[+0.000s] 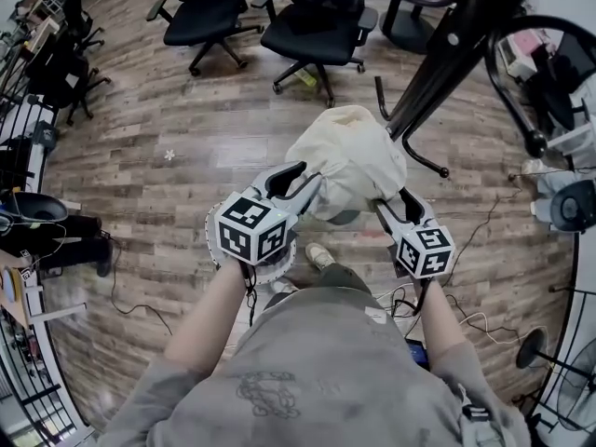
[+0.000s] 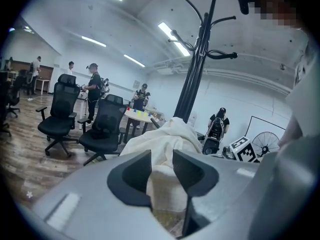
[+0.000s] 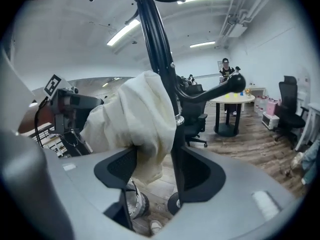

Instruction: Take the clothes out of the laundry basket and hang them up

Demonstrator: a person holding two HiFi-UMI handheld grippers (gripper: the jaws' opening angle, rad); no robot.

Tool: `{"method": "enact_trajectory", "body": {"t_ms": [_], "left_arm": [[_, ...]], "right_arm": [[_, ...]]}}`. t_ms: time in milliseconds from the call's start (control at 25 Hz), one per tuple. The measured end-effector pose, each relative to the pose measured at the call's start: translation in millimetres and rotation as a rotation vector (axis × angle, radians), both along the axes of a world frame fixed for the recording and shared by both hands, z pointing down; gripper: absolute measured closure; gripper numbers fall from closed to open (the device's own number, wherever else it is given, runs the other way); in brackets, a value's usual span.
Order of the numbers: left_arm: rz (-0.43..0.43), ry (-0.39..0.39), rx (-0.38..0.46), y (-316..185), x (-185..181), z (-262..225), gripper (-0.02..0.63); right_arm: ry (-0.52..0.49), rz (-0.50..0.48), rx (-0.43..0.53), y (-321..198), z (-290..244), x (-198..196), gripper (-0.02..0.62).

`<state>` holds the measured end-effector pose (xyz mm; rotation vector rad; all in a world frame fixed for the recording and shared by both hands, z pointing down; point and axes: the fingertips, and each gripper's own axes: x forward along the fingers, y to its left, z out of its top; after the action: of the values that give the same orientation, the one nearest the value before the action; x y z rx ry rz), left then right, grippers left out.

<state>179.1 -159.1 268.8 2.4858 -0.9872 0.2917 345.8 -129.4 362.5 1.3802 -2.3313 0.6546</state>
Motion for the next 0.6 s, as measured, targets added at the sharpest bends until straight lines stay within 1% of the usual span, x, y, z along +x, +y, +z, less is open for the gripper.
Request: {"method": "enact_trajectory", "body": {"t_ms": [40, 120, 240, 440, 600], "left_arm": [[-0.003, 0.013, 0.003, 1.4, -2.4, -1.7, 0.471], [-0.011, 0.028, 0.007, 4.5, -8.2, -4.4, 0.469], [-0.032, 0.023, 0.012, 6.1, -20.0, -7.1, 0.469], [-0.078, 0.023, 0.024, 10.1, -39.2, -12.8, 0.469], [-0.098, 0.013, 0.025, 12.5, -49.1, -13.8, 0.469]], "right_arm": [[0.003, -0.008, 0.008, 3.1, -6.3, 4.8, 0.302], [0.002, -0.019, 0.028, 8.8, -21.2, 13.3, 0.299], [0.007, -0.044, 0.068, 12.9, -47.6, 16.7, 0.299], [-0.031, -0.093, 0.160, 19.0, -99.2, 1.7, 0.305], [-0.058, -0.130, 0.246, 15.2, -136.6, -21.1, 0.307]]}}
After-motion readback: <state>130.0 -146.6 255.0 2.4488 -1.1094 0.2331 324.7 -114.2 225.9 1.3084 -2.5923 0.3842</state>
